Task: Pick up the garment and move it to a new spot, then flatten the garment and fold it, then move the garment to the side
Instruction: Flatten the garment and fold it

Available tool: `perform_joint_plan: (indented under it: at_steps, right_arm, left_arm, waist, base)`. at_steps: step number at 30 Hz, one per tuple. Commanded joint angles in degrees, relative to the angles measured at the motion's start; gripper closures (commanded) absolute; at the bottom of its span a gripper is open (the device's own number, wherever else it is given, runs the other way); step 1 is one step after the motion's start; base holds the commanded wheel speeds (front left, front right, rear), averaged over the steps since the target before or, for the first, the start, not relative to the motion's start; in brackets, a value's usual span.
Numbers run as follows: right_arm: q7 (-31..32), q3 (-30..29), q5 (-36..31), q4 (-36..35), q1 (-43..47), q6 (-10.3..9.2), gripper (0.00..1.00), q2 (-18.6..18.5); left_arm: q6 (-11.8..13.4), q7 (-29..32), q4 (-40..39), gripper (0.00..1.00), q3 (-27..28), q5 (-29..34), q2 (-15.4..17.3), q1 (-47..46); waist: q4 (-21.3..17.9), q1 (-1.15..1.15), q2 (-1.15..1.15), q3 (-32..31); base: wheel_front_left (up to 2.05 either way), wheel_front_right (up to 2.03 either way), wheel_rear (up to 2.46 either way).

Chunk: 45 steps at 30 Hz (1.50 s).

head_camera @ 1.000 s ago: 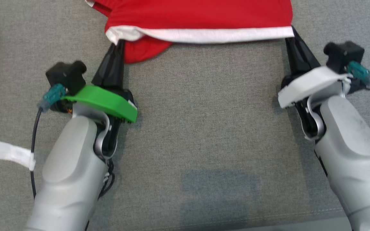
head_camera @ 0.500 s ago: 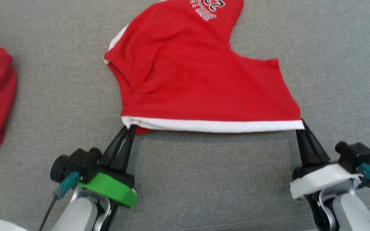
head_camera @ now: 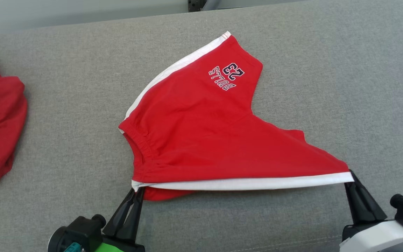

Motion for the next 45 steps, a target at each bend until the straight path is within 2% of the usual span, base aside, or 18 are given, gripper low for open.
perform_joint_plan:
  at_steps: [1,5,9,15,21,29,33,34,35,39,40,41,42,43,45]
  right_arm:
    - [0.67,-1.38,-0.51,-1.33,0.36,-0.12,1.00,-0.16]
    - [1.87,-3.26,-1.27,-2.91,-3.31,-0.13,1.00,-1.52]
    - [1.80,-4.12,-0.83,-0.33,-11.04,-0.14,1.00,-5.37]
    - [0.91,-2.25,1.28,8.02,-26.85,-0.20,1.00,-13.31]
    - [-0.02,2.66,2.45,17.19,-41.91,-0.18,1.00,-18.91]
    - [-1.84,15.39,4.43,32.28,-59.04,-0.12,1.00,-21.68]
    - [-3.96,19.41,5.61,40.34,-64.98,-0.12,1.00,-21.99]
    - [-3.96,19.41,5.61,40.34,-64.98,-0.12,1.00,-21.99]
    - [-5.04,21.12,6.08,43.97,-67.50,-0.11,1.00,-21.89]
    - [-6.35,23.57,6.82,48.84,-70.34,-0.11,1.00,-21.71]
    - [-6.92,24.34,7.02,50.04,-71.27,-0.11,1.00,-21.58]
    - [-7.50,25.03,7.32,51.33,-71.98,-0.11,0.73,-21.37]
    - [-8.08,25.53,7.55,52.59,-72.52,-0.11,0.02,-21.20]
    - [-9.09,25.74,7.62,53.60,-73.04,-0.11,0.00,-21.05]
    - [-10.55,26.50,8.08,55.57,-73.29,-0.11,0.00,-20.56]
  left_arm:
    - [0.74,0.68,-1.41,1.00,0.29,0.02,0.69,0.85]
    - [1.22,2.46,-4.06,1.00,0.40,-0.65,0.69,-0.21]
    - [0.65,3.77,-4.89,1.00,0.83,-1.05,0.70,-3.53]
    - [-0.45,3.85,-3.42,1.00,1.46,-0.44,-0.43,-11.77]
    - [-2.65,1.86,1.24,1.00,1.02,-1.77,-4.01,-20.23]
    - [-6.00,-0.19,10.17,1.00,-0.59,-2.86,-7.97,-28.67]
    - [-7.28,-0.77,13.88,1.00,-2.23,-3.00,-9.46,-31.58]
    - [-7.28,-0.77,13.88,1.00,-2.23,-3.00,-9.46,-31.58]
    - [-7.83,-1.00,15.48,1.00,-3.01,-3.03,-10.15,-32.99]
    - [-8.41,-1.34,17.72,1.00,-4.12,-3.05,-10.83,-34.57]
    - [-8.50,-1.42,18.37,0.94,-4.31,-2.99,-10.97,-34.96]
    - [-8.63,-1.60,18.98,0.62,-4.46,-3.14,-11.17,-35.26]
    - [-8.71,-1.81,19.39,0.13,-4.52,-3.21,-11.28,-35.50]
    - [-8.74,-2.02,19.85,0.00,-4.59,-3.20,-11.38,-35.73]
    - [-8.80,-2.52,20.61,0.00,-4.67,-3.14,-11.42,-35.74]
  waist:
    - [0.40,0.00,0.00,0.26]
    - [1.30,0.00,0.00,1.56]
    - [2.57,0.00,0.00,4.32]
    - [7.58,0.00,0.00,11.36]
    - [13.53,0.00,0.00,17.04]
    - [17.32,0.00,0.00,20.11]
    - [18.13,0.00,0.00,20.83]
    - [18.13,0.00,0.00,20.83]
    - [18.43,0.00,0.00,21.12]
    - [18.66,0.00,0.00,21.30]
    - [18.64,0.00,0.00,21.34]
    - [18.58,0.00,0.00,21.33]
    - [18.49,0.00,0.00,21.29]
    - [18.39,0.00,0.00,21.21]
    - [17.99,0.00,0.00,20.81]
  base:
    - [0.00,0.00,0.00]
    - [0.00,0.00,0.00]
    - [0.00,0.00,0.00]
    - [0.00,0.00,0.00]
    - [0.00,0.00,0.00]
    - [0.00,0.00,0.00]
    - [0.00,0.00,0.00]
    - [0.00,0.00,0.00]
    - [0.00,0.00,0.00]
    - [0.00,0.00,0.00]
    - [0.00,0.00,0.00]
    - [0.00,0.00,0.00]
    - [0.00,0.00,0.00]
    - [0.00,0.00,0.00]
    - [0.00,0.00,0.00]
